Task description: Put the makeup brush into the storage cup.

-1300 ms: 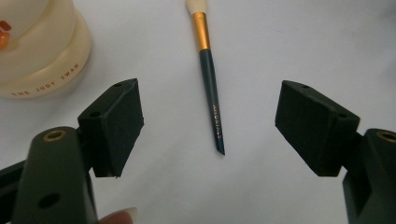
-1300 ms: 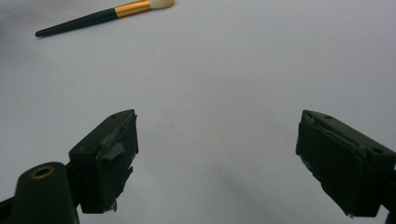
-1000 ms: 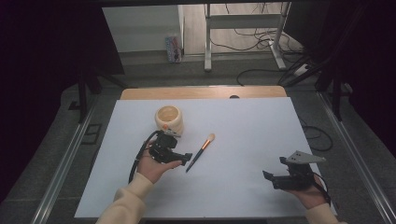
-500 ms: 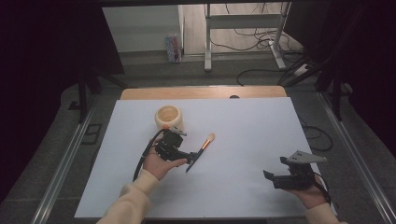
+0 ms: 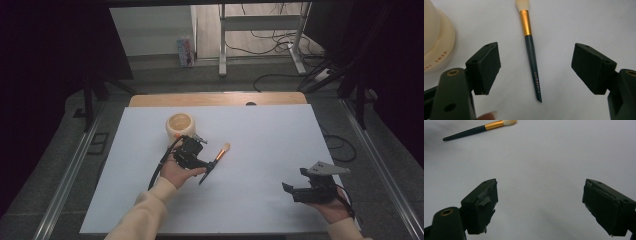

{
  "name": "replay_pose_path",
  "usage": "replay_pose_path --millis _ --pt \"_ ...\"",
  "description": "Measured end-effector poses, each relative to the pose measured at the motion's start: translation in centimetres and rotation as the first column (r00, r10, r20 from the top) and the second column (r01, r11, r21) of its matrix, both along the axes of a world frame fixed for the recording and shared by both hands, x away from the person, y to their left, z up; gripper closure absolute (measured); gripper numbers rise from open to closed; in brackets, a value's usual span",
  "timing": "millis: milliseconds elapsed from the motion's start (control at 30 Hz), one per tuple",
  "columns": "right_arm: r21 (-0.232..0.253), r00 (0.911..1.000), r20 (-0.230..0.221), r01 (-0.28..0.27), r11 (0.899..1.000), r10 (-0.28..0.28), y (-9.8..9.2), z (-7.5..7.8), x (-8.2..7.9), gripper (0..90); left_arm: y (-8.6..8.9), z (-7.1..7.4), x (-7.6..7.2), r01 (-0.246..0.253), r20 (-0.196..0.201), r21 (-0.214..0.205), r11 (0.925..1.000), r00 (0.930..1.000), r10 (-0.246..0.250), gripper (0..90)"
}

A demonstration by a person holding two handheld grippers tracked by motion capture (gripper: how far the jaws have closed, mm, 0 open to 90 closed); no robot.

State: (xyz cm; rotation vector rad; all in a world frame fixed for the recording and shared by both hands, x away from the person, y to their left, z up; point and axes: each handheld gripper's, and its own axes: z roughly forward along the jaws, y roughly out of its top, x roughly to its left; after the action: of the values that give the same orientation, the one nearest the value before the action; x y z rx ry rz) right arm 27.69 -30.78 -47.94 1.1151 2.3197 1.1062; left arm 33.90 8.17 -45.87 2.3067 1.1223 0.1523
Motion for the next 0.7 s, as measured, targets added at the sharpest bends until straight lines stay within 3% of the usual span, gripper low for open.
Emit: replay_pose_path --millis 700 --pt "-0.011 1.0 -0.005 0.001 1.0 -0.001 0.0 -0.3 0.2 13.1 -0.9 -1.7 1.8 0.009 -0.046 -0.004 1.0 0.9989 -0.009 24.0"
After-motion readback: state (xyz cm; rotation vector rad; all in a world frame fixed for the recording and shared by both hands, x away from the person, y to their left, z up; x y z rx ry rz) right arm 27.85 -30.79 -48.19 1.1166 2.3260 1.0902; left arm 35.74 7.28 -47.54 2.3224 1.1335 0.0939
